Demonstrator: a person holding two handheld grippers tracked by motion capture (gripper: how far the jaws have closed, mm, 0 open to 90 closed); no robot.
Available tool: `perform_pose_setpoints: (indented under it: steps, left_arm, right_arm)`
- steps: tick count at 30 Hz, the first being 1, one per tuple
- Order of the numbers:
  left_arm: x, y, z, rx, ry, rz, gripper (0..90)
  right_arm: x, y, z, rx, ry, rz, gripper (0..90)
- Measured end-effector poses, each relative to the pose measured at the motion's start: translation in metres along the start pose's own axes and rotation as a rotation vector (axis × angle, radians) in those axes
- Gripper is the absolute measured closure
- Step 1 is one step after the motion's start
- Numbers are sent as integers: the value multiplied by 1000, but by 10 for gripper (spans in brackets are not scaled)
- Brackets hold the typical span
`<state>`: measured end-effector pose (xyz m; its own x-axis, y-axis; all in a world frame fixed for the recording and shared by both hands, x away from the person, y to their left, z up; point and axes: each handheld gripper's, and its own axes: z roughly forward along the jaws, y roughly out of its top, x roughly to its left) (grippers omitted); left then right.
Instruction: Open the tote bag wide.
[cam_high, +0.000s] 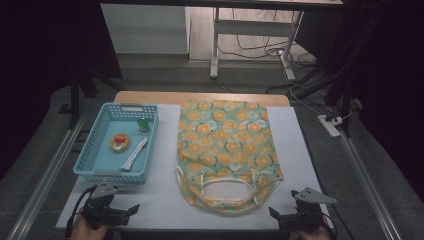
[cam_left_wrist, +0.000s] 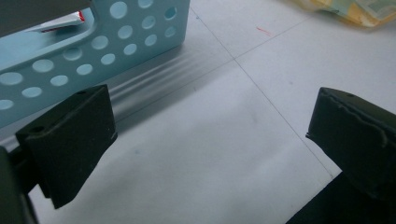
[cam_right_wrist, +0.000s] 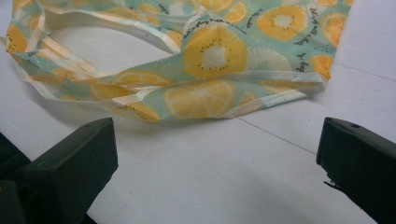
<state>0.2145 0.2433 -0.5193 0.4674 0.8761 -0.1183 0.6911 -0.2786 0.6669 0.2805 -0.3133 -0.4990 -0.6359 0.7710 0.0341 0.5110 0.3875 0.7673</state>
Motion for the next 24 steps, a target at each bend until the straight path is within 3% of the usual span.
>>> perform_pose_setpoints:
  steps: [24]
  left_arm:
    - [1,0,1,11,-41,15,6]
  right_arm:
    - [3,1,1,9,2,-30,0]
